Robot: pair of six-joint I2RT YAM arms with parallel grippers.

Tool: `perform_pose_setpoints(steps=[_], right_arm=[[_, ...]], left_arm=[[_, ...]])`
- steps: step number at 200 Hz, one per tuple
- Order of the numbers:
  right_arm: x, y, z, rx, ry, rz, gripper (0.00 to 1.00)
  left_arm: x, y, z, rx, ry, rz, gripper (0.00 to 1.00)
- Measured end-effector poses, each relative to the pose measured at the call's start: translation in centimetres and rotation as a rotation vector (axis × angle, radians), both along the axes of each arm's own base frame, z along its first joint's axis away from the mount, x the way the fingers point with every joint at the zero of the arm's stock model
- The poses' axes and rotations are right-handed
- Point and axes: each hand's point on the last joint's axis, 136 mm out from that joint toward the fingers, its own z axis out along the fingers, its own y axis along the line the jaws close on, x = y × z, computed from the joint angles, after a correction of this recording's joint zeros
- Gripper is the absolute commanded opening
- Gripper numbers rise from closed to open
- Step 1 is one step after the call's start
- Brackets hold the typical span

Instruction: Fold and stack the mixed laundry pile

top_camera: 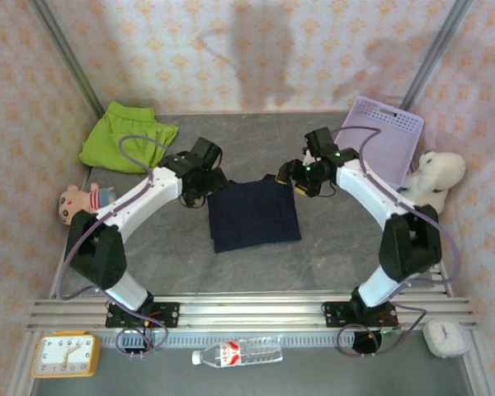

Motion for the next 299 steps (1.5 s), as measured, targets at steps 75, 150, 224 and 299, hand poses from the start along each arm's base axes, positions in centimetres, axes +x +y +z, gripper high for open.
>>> perform_pose_setpoints(steps=[75,150,224,299], right_arm=[[4.3,1.8,-7.3,-0.046,0.124,0.038,0.52],[4.9,2.5,-9.1,-0.022,0.162,0.026,0.09],[4.9,2.2,-8.1,-0.028,0.144,0.016,0.00],[4.0,-2.6,-1.6,-0.027,0.030,-0.157,0.57]], left_arm=[[3.6,0.1,-7.0,0.069,0.123,-0.079,0.63],[3.3,-0.4,-11.4,0.085,0.217,-0.124,0.19],[3.4,-0.7,-10.5,0.059,0.201,-0.123,0.00],[6.6,-5.6,-2.7,-0.027,0.014,-0.200,0.57]])
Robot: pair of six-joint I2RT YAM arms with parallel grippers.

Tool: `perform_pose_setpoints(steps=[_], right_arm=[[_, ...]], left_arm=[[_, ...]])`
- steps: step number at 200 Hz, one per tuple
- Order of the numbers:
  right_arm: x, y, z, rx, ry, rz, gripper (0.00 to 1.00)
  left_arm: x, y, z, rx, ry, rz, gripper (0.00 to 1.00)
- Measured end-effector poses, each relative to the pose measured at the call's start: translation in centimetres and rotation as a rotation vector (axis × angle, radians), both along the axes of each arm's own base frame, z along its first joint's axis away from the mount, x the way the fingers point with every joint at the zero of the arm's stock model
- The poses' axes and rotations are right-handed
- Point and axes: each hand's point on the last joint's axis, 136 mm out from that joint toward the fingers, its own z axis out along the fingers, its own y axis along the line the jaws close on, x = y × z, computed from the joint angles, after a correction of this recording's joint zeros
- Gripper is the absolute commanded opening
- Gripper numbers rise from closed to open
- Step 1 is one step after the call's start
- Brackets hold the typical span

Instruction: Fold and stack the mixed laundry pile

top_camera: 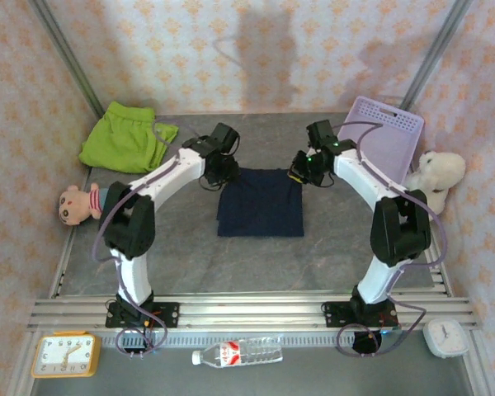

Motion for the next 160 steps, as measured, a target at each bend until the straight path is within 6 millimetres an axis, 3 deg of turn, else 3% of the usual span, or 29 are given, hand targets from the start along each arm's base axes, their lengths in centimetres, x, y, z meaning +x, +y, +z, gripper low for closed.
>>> perform_pose_setpoints(steps=[19,32,42,52,72,95,128,143,160], right_arm=[[2.0,-0.9,-2.7,-0.007,0.053,-0.031,0.61],[3.1,-1.2,-4.5,-0.020,0.081,-0.039,0.64],[3.2,-1.6,-5.5,-0.037,0.099,-0.044,0.64],[2.8,-2.0,-5.7,-0.059,0.116,-0.049,0.64],[2.5,-2.5,-4.0,-0.079,0.077,-0.054,0.63],[1.6,-3.0,-2.2,-0.087,0.035,-0.052,0.60],[1.6,-2.5,-2.8,-0.066,0.028,-0.027,0.53],[1.9,-2.1,-3.3,-0.048,0.029,-0.017,0.51],[2.6,-1.8,-4.2,-0.042,0.039,-0.012,0.48]], left_arm=[[1.2,0.3,-3.7,0.043,0.081,0.022,0.66],[0.7,1.3,-6.4,0.078,0.155,0.040,0.68],[0.0,2.3,-8.0,0.104,0.212,0.052,0.68],[-0.4,2.9,-8.4,0.115,0.238,0.060,0.68],[-0.4,3.5,-7.3,0.114,0.228,0.068,0.68],[-0.2,3.1,-3.9,0.078,0.161,0.064,0.67],[-1.7,1.6,0.3,0.031,0.073,0.027,0.65],[-3.4,0.2,0.3,0.028,0.075,-0.006,0.62],[-6.0,-1.6,-1.5,0.040,0.115,-0.048,0.55]])
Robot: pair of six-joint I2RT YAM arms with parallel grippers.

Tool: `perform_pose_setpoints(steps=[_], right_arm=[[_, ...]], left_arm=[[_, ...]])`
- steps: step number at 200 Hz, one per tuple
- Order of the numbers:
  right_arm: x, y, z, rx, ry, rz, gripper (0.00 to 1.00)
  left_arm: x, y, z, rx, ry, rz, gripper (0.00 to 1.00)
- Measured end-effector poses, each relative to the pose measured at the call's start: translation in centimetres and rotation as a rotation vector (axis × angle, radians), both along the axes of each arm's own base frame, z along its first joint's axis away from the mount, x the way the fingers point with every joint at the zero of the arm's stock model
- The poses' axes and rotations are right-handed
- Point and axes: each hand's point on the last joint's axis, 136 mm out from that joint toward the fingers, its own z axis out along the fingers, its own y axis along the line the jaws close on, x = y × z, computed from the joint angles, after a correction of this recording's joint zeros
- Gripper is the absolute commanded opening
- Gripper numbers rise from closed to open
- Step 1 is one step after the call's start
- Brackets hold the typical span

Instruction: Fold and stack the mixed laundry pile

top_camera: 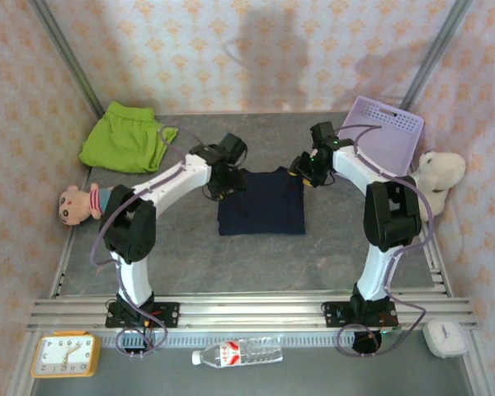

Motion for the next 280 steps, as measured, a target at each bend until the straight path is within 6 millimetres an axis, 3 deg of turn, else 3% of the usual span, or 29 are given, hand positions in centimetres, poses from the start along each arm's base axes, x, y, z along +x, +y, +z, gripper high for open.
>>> perform_pose_setpoints(steps=[23,46,56,91,125,160,189,209,230,255,268,280], right_arm=[[1.3,0.5,-1.5,0.004,0.020,0.002,0.36],[2.4,0.7,-3.2,-0.001,0.044,-0.005,0.00],[2.7,0.3,-3.9,-0.033,0.062,-0.023,0.00],[2.4,-1.4,-4.3,-0.130,0.076,-0.075,0.00],[1.1,-1.6,-4.1,-0.149,0.086,-0.067,0.01],[-5.3,-1.1,-4.9,-0.155,0.139,-0.036,0.07],[-11.2,0.7,-5.2,-0.106,0.186,-0.026,0.32],[-13.5,1.6,-3.8,-0.053,0.175,-0.023,0.49],[-12.9,2.0,-0.9,-0.017,0.103,-0.021,0.51],[-10.0,1.9,2.2,-0.018,0.020,-0.017,0.47],[-8.4,1.9,2.8,-0.030,-0.004,-0.006,0.44],[-7.4,2.1,2.6,-0.042,-0.010,0.012,0.43]], left_arm=[[-3.5,-1.5,-3.6,0.012,0.088,-0.031,0.47],[-5.1,-1.0,-6.7,0.058,0.161,-0.018,0.43],[-5.1,-1.0,-7.6,0.068,0.176,-0.015,0.42],[-3.9,-0.5,-7.4,0.086,0.150,-0.004,0.42],[-1.9,1.6,-7.2,0.106,0.136,0.014,0.44],[2.4,4.1,-6.8,0.173,0.122,-0.005,0.47],[6.0,4.0,-6.4,0.216,0.098,-0.064,0.53],[7.9,3.2,-6.0,0.225,0.085,-0.109,0.57],[9.3,2.7,-5.1,0.212,0.069,-0.136,0.60],[9.4,2.2,-3.1,0.154,0.055,-0.151,0.60],[8.6,2.0,-2.0,0.114,0.051,-0.156,0.60],[6.6,1.9,-1.1,0.073,0.061,-0.157,0.59]])
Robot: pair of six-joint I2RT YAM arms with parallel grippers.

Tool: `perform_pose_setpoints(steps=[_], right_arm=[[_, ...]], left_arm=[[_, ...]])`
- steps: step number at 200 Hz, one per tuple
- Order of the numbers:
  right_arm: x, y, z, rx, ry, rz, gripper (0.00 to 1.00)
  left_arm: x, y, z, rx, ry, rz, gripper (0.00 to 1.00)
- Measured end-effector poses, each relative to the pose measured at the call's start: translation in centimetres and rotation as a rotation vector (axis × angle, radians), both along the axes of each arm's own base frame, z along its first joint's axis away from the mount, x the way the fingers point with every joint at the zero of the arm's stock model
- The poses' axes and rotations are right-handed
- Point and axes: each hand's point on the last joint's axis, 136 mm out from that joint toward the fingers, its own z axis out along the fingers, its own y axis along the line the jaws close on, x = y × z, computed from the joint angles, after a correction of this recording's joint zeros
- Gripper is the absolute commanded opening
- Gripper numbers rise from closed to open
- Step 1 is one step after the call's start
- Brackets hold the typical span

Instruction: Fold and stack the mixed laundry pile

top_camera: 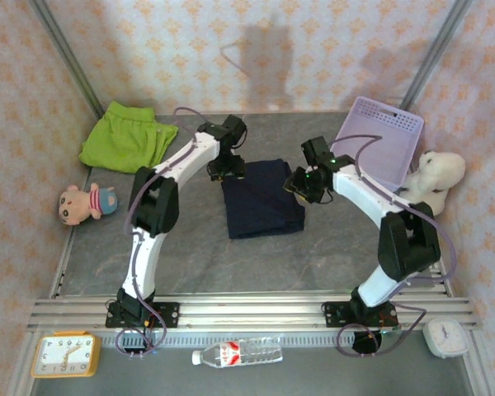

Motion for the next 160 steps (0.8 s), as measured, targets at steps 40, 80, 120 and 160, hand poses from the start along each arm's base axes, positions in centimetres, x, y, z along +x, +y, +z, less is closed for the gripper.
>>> perform_pose_setpoints(steps=[40,80,120,160], right_arm=[[-1.2,-0.1,-3.4,-0.032,0.090,0.031,0.35],[-2.9,-0.6,-6.8,-0.065,0.202,0.047,0.14],[-4.3,-2.6,-8.6,-0.161,0.257,0.028,0.13],[-4.7,-2.3,-8.3,-0.141,0.266,0.052,0.21]], left_arm=[[-8.5,-1.5,0.6,-0.089,0.060,0.002,0.54],[-13.8,-3.5,-3.3,-0.061,0.142,0.020,0.39],[-13.9,-2.1,-6.8,0.063,0.179,0.101,0.35],[-13.1,0.0,-6.4,0.197,0.141,0.118,0.38]])
